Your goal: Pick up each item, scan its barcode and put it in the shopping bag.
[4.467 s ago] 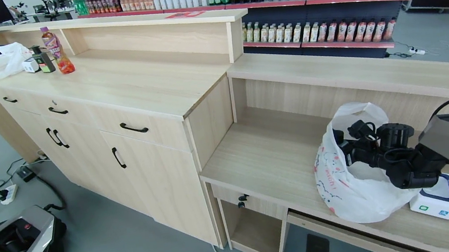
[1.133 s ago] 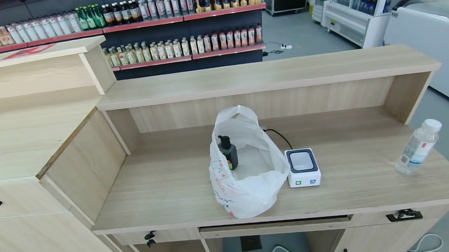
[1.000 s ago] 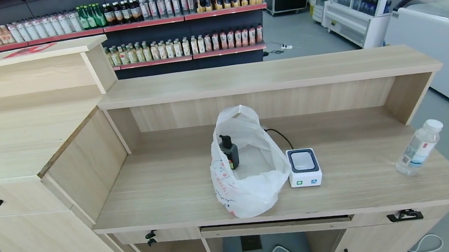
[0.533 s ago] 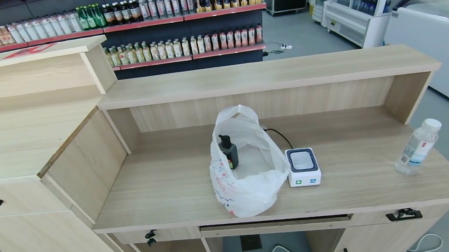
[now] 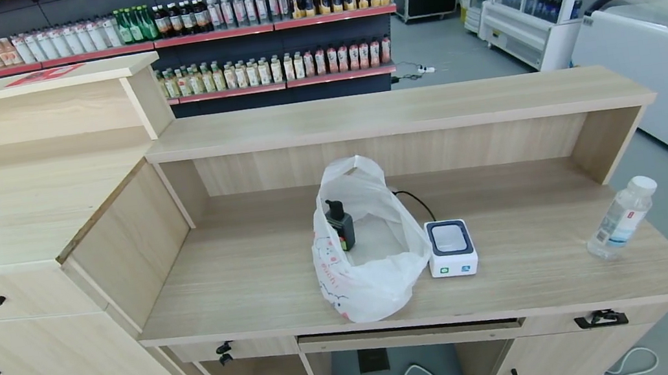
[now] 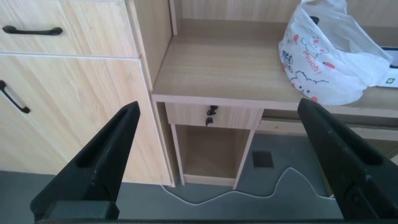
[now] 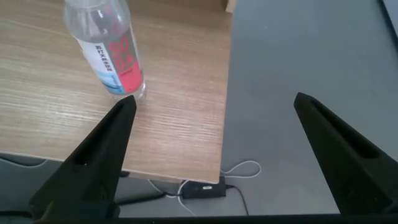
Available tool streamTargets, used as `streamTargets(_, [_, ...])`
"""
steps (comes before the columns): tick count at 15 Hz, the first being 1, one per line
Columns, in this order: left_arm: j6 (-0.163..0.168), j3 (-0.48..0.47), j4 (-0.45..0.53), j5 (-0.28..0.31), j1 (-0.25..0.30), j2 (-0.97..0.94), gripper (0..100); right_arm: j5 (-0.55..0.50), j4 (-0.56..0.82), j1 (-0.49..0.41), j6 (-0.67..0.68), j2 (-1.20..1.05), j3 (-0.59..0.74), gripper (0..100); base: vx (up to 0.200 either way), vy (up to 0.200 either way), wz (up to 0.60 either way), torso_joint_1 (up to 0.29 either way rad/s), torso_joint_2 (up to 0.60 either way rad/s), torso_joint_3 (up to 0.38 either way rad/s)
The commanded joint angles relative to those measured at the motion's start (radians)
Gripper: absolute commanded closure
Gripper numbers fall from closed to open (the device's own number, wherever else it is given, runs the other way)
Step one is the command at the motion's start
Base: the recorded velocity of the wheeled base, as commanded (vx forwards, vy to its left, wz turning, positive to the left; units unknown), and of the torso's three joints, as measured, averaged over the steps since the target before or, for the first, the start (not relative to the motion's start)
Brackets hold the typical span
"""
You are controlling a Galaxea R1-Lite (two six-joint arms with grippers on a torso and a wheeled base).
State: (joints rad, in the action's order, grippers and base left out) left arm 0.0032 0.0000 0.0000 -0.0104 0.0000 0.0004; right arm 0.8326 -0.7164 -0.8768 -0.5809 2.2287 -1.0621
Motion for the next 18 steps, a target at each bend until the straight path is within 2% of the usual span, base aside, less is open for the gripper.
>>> streamTargets(1, [0.0, 0.0, -0.002, 0.0, 0.0, 0.0, 0, -0.018, 0.003, 0.064, -0.002, 0.028, 0.001, 0, 0.0, 0.0, 0.0, 0.0, 0.0, 0.0])
streamTargets(3, [0.0, 0.0, 0.0, 0.0, 0.0, 0.0, 0, -0.049, -0.006, 0.113, -0.002, 0.046, -0.013, 0, 0.0, 0.0, 0.0, 0.0, 0.0, 0.0])
streamTargets(9, [0.0, 0.0, 0.0, 0.0, 0.0, 0.0, 0, -0.082, -0.006, 0.179, -0.005, 0.106, -0.065, 0, 0.0, 0.0, 0.0, 0.0, 0.0, 0.0])
streamTargets(16, [0.0, 0.0, 0.0, 0.0, 0.0, 0.0, 0, -0.082, -0.009, 0.239, -0.008, 0.169, -0.105, 0, 0.0, 0.0, 0.0, 0.0, 0.0, 0.0])
streamTargets(18, [0.0, 0.0, 0.0, 0.0, 0.0, 0.0, 0, -0.084, -0.048, 0.262, -0.008, 0.192, -0.114, 0, 0.0, 0.0, 0.0, 0.0, 0.0, 0.0])
